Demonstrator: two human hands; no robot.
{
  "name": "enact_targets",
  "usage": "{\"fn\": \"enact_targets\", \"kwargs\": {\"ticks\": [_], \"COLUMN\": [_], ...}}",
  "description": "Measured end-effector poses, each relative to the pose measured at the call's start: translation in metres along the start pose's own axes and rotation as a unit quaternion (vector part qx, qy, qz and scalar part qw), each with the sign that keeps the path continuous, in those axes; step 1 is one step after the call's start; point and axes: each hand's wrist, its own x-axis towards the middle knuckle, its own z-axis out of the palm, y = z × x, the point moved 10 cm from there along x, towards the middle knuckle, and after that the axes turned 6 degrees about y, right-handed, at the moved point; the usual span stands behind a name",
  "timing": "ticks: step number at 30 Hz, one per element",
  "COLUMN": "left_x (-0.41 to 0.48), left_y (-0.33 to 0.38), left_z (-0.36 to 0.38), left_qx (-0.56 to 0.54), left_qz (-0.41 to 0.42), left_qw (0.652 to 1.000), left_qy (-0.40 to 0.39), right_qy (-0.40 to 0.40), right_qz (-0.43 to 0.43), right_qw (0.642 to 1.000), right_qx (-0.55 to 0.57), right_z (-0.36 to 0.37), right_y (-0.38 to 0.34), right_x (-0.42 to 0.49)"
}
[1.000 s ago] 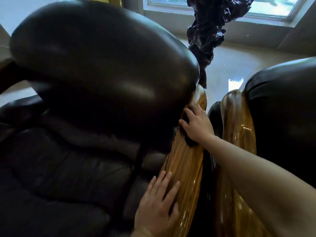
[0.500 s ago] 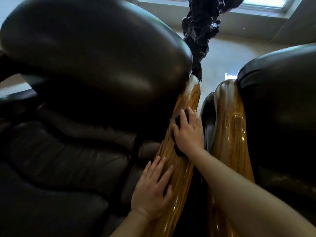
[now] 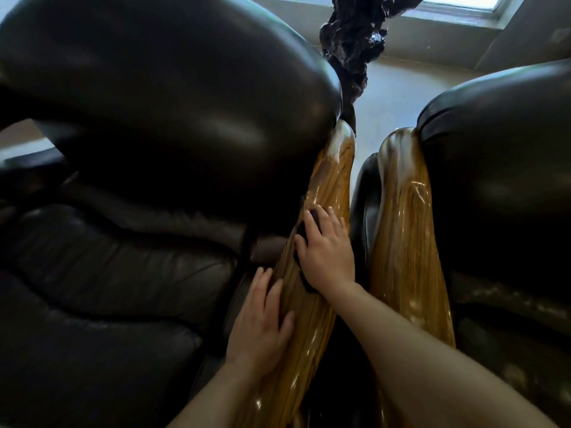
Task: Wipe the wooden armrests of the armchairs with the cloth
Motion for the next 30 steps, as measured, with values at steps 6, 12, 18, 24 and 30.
{"fn": "enact_targets", "kwargs": {"ticks": [6,12,18,24,30], "left_x": [-0.044,-0.049,-0.059,-0.072,-0.071], "left_y": [-0.004,0.012,0.009,0.008,0.012], "left_z": [0.001,0.003,0.004,-0.004,-0.013], "left_qx": [0.095,0.126,0.128,0.130,0.083], "left_qz": [0.108,0.156,0.164,0.160,0.151], "left_qw": [0.986,0.973,0.970,0.970,0.974], "left_qy": [-0.083,-0.111,-0.123,-0.132,-0.144], "right_qy": [-0.028,-0.029,-0.030,-0.067,-0.043], "right_qz": [-0.100,-0.054,-0.046,-0.159,0.058], "right_qw": [0.995,0.998,0.998,0.985,0.997], "right_qx": [-0.001,-0.033,-0.027,-0.030,0.011], "right_z": [0.009,0.001,0.002,0.007,-0.004], "right_y": [-0.034,-0.005,-0.033,-0.041,0.012], "right_x": [-0.068,-0.015,-0.054,-0.063,-0.034]}}
